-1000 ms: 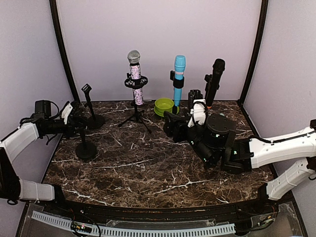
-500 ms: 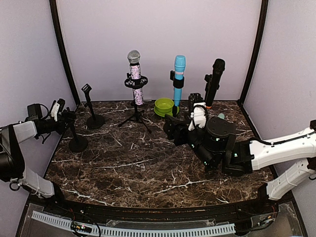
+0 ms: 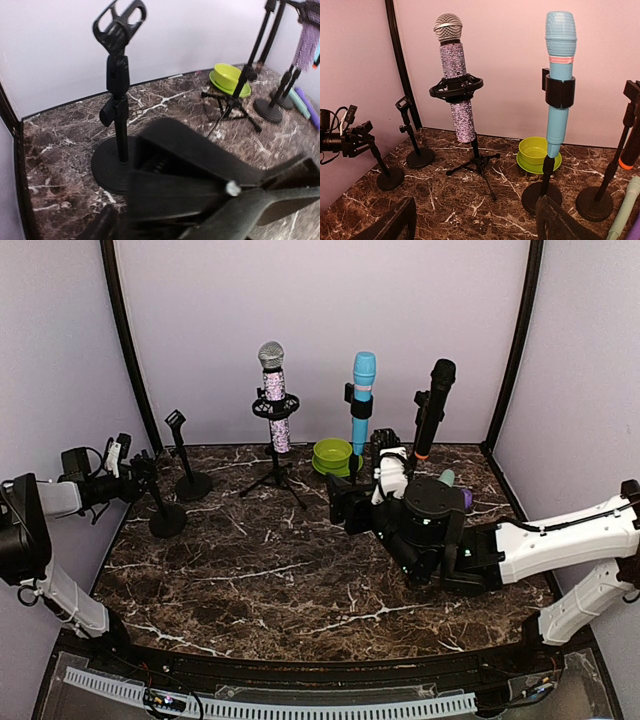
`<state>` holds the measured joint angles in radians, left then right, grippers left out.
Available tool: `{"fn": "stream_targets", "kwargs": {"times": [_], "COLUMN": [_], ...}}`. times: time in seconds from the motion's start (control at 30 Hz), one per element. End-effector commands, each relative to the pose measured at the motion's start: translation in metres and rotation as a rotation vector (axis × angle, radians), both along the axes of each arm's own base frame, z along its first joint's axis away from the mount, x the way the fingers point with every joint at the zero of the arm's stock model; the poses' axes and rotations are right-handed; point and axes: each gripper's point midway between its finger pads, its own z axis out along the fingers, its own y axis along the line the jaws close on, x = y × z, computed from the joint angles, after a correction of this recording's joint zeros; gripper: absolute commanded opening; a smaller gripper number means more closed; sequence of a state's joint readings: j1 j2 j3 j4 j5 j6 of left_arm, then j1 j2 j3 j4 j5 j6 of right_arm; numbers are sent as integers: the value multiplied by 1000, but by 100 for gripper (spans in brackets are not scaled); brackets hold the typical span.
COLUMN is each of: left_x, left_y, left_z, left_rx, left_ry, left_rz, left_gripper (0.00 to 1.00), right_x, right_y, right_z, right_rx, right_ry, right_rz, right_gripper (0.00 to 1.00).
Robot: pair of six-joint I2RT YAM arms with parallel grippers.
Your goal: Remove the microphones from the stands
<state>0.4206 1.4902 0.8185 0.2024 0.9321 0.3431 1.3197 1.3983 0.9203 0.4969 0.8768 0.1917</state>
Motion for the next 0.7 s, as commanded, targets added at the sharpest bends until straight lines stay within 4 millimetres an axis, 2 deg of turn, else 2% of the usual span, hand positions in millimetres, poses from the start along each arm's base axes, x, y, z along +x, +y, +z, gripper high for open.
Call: {"fn": "stream_targets", "kwargs": {"times": [0.0,0.1,0.17,0.2,0.23,0.37,0.4,0.6,0.67], "left_x": [-14,-28,-40,-45,-51,-71,-74,-92,-97], "left_y": [-6,-8,-10,-9,-10,-5,0,17,15], "left_z": [14,17,16,17,23,30,31,50,57], "left_rx": [34,85,110,118,132,192,220,309,293], "left_ry": [-9,-3,36,52,49,82,95,160,175], "left_rz": [-6,8,12,22,25,81,113,199,186], "left_gripper": [68,85,90,91,92,96,97,99,99], "right_x": [9,24,42,47,56,93,103,147,159], "right_y": [21,38,47,50,60,83,90,114,119], "right_z": [20,37,47,56,53,67,63,74,80], "right_rx": [-26,-19,-26,-24,-54,-103,-122,-162,-178], "right_ry": [-23,-19,-11,-18,-15,-10,0,-19,-26], "right_rz": [6,41,44,55,62,78,86,119,117], "right_gripper": [84,88,90,91,92,97,97,99,99]}}
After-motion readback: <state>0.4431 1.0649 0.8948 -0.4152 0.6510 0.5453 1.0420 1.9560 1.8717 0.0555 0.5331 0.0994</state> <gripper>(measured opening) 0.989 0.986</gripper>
